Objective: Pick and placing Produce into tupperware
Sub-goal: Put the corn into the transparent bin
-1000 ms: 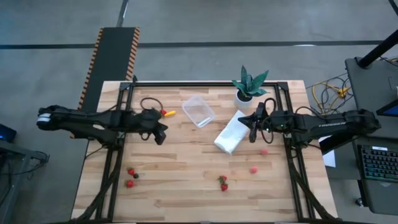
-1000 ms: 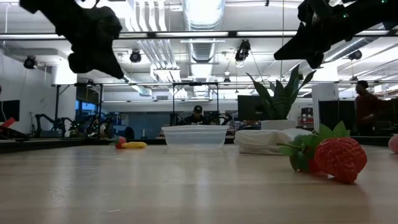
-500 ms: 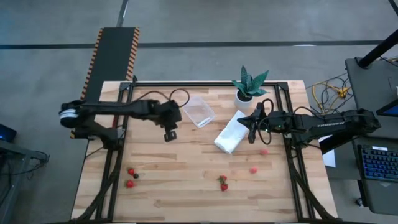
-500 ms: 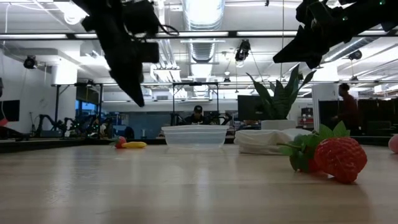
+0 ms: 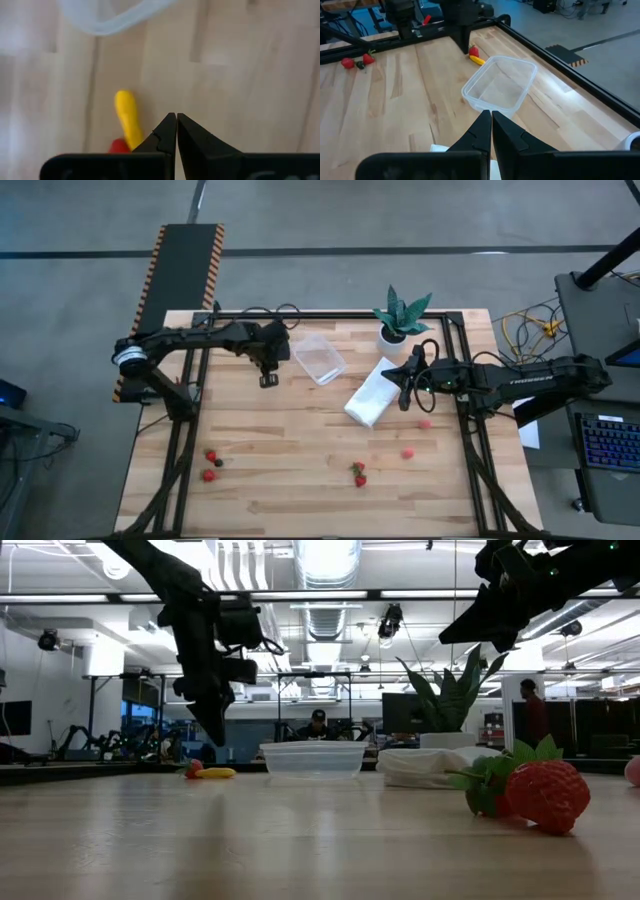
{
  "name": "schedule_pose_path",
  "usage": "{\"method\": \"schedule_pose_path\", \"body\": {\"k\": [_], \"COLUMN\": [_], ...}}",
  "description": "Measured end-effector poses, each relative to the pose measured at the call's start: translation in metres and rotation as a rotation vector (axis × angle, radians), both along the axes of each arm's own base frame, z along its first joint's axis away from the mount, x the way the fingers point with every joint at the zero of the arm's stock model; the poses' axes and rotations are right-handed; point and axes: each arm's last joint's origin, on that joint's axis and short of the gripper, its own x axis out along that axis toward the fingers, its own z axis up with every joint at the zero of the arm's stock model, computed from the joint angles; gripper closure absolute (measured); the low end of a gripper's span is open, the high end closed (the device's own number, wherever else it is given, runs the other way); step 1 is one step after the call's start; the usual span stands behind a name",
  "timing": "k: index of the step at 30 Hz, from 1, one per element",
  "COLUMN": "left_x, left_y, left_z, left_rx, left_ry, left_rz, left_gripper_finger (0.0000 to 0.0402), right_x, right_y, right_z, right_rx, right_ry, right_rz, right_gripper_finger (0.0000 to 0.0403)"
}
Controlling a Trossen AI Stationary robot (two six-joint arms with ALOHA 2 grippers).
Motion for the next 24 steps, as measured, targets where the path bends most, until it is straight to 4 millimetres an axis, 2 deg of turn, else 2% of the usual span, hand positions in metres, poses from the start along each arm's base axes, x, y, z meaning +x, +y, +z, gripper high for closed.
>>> {"method": "schedule_pose_path", "body": {"k": [7, 11, 19, 24], "left_x": [-0.008, -0.011, -0.013, -0.014], "left_y": [0.011, 0.014, 0.018, 0.017], "left_z": [0.000, -0.002, -0.002, -0.006], "left_rx": [0.006, 0.005, -0.004, 0.006], "left_ry": [0.006, 0.014, 0.011, 0.018], "left_rz": [0.024, 0.039, 0.086, 0.065], "left_gripper_finger": [0.0391, 0.0352, 0.0247, 0.0210], "right_x": [0.000, 0.000, 0.000, 0.000], "right_y": [0.000, 0.000, 0.000, 0.000], "right_z": [0.000, 0.000, 0.000, 0.000], "right_rx": [0.000, 0.004, 0.005, 0.005], "right_ry": [0.000, -0.002, -0.002, -0.003], "right_rz": [0.000, -0.002, -0.002, -0.002], "right_gripper_finger": [0.0394, 0.0394, 0.0394, 0.0394]}}
